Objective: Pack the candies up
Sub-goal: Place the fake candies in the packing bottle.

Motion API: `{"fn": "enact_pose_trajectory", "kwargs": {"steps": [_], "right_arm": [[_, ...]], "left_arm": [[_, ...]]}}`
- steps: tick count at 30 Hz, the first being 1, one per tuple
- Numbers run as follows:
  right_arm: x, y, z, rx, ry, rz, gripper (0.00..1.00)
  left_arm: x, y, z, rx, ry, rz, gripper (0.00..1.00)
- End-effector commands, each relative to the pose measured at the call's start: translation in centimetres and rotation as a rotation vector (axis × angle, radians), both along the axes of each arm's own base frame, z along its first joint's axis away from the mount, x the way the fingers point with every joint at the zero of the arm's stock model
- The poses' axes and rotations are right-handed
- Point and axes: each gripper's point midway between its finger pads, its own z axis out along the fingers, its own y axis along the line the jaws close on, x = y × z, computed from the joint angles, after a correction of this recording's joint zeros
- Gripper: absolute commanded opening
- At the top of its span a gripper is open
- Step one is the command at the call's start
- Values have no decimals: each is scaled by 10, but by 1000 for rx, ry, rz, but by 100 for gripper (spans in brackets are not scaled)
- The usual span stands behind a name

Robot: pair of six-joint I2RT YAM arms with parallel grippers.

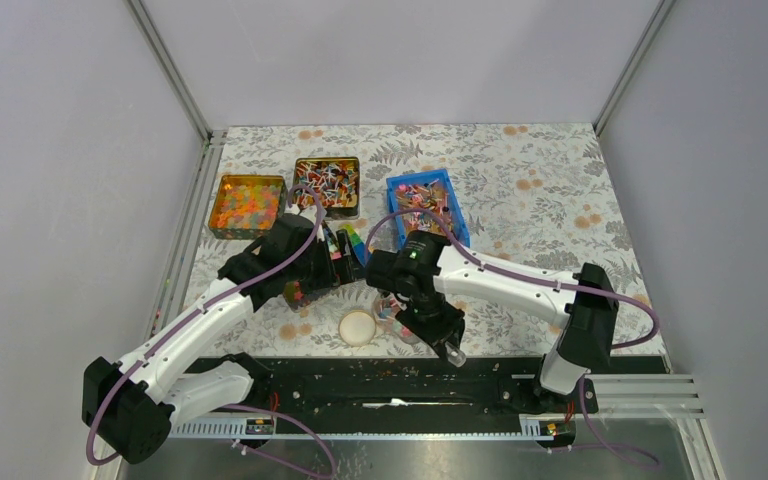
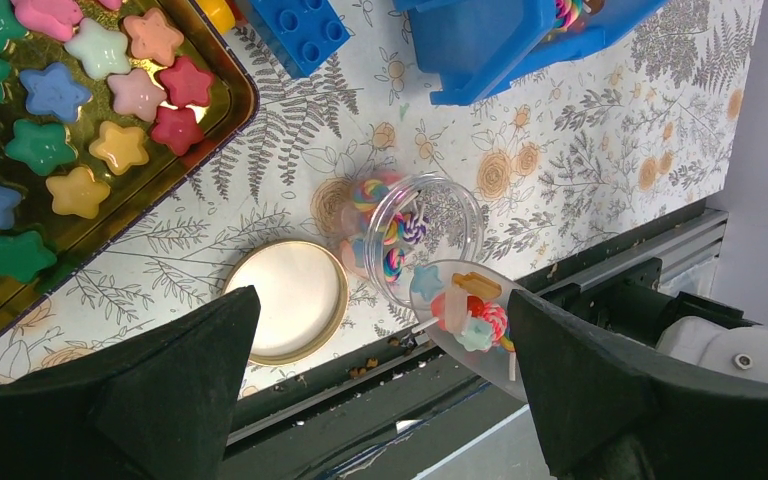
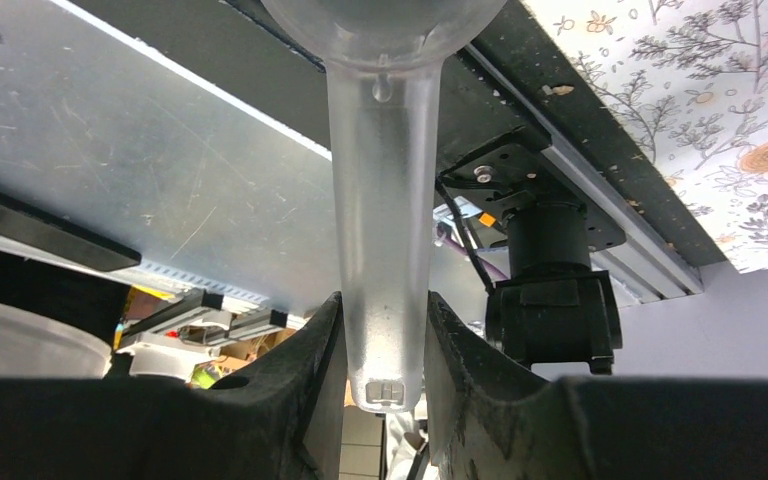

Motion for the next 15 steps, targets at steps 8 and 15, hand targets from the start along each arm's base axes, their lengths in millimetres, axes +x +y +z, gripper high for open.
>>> {"fn": "enact_pose_trajectory", "kwargs": {"steps": [8, 15], "right_arm": [[-10, -9, 22, -28, 125, -70, 0], [-11, -7, 23, -18, 157, -93, 0]], "left_arm": [[8, -4, 13, -5, -48, -18, 99], [9, -5, 13, -3, -48, -22, 99]]}}
